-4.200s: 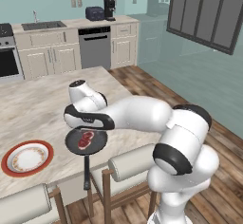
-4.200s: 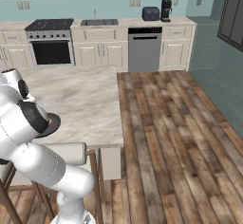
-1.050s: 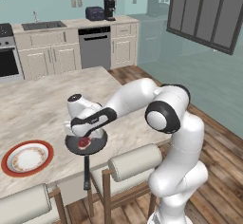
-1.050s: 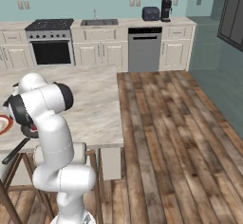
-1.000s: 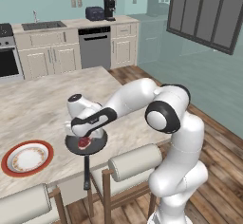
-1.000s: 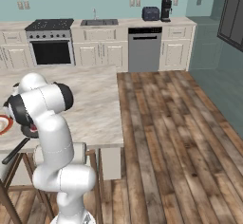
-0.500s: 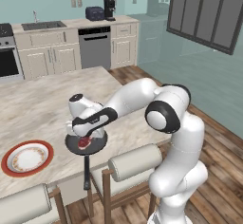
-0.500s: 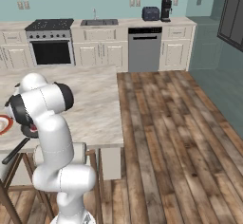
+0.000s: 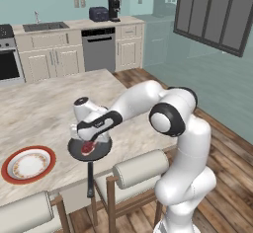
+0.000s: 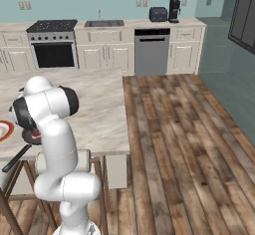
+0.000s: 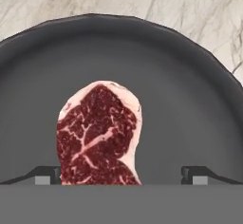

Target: Pick up the pan with the steak in it and place it on the dining table. Then place the steak on the plate.

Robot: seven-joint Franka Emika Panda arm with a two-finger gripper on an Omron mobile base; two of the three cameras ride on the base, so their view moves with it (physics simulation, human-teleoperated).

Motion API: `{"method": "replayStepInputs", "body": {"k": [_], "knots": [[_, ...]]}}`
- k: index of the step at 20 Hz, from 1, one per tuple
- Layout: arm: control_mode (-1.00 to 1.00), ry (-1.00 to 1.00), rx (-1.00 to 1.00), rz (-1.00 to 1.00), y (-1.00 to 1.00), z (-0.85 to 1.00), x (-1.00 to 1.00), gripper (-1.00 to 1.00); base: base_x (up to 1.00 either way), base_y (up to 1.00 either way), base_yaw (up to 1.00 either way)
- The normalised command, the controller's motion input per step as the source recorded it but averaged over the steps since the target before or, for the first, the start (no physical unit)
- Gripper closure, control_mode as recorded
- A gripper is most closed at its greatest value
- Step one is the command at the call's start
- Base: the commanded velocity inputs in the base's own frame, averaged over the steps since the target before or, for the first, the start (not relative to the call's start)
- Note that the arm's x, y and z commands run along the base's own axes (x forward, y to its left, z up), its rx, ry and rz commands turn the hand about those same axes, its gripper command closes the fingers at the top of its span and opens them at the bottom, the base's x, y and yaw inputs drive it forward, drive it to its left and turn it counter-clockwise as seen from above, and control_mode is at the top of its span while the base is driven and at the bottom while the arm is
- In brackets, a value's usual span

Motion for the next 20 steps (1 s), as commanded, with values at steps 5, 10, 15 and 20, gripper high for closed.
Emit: {"method": "replayStepInputs", "body": {"k": [5,10,15,20], "knots": [[-1.0,0.0,0.0,-0.04,0.0,-0.11,0.3,-1.0,0.0,0.0,0.0],[-1.0,-0.01,0.0,-0.02,0.0,-0.05,0.12,-1.0,0.0,0.0,0.0],[-1.0,0.0,0.0,0.0,0.0,-0.04,-0.02,-1.0,0.0,0.0,0.0],[-1.0,0.0,0.0,0.0,0.0,-0.16,-0.22,-1.0,0.0,0.0,0.0]]}}
